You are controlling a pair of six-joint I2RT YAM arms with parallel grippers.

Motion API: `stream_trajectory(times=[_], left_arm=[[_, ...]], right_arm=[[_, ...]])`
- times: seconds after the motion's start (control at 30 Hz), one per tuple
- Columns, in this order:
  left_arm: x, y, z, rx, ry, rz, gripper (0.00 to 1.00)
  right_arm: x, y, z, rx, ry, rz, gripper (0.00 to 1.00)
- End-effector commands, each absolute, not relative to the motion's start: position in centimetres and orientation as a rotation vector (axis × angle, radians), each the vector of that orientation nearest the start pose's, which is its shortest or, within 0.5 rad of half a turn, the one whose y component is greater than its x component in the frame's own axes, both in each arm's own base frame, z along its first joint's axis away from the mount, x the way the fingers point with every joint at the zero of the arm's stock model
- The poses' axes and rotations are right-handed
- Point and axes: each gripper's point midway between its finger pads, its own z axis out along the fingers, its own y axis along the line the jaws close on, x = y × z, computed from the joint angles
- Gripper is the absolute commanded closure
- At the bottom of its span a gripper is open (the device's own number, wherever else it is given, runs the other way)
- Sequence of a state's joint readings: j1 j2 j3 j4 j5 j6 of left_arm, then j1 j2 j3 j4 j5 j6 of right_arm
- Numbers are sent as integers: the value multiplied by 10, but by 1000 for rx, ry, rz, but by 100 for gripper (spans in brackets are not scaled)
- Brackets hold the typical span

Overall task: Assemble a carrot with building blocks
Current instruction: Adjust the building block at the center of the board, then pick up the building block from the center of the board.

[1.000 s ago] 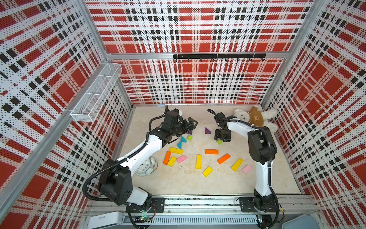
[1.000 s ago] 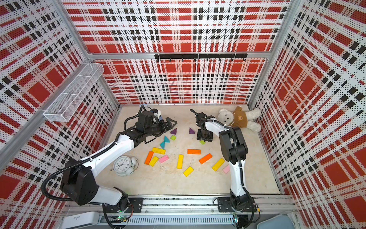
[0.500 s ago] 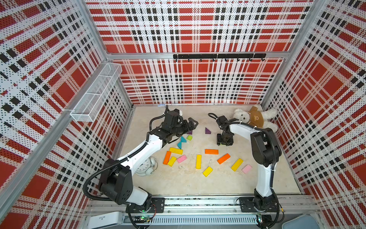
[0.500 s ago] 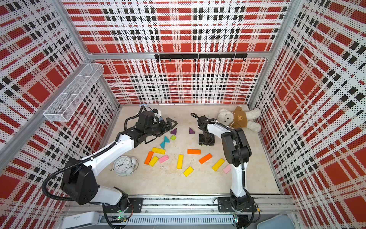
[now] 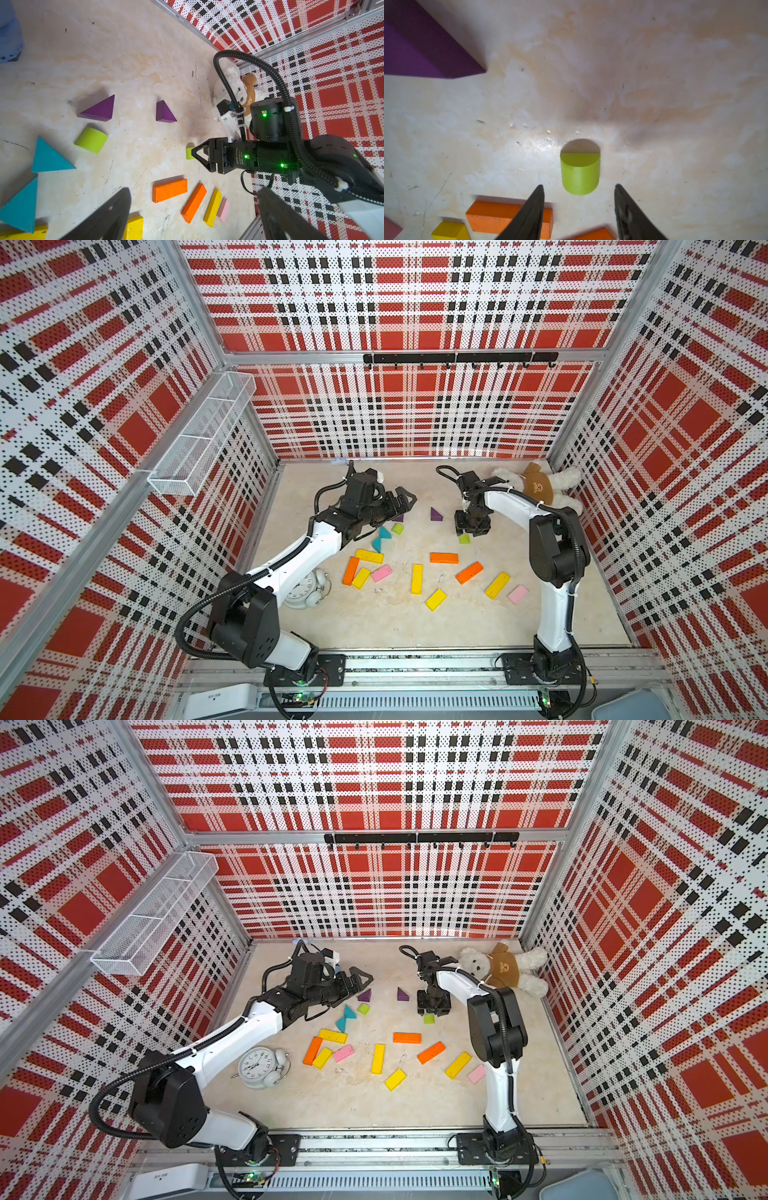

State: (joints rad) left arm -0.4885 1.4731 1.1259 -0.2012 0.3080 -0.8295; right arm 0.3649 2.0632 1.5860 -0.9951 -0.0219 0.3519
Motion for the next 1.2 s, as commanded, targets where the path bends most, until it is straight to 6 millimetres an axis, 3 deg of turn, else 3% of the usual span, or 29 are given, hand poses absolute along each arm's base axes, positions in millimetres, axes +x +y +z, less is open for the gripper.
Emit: stream_trajectory(times=[0.0,0.5,0.7,1.17], left_arm=[[371,-263,223,-170,2288,-1081,3],[368,-267,218,-160,2303,-1083,3],[369,-266,218,-163,2302,-1079,3],[374,-258,221,-182,2288,-1070,3]], right_arm=[[383,154,32,0,3088,96,46],[378,147,6,61,3113,36,56],[380,145,11,65,3086,31,62],[394,151,34,58,3016,76,64]])
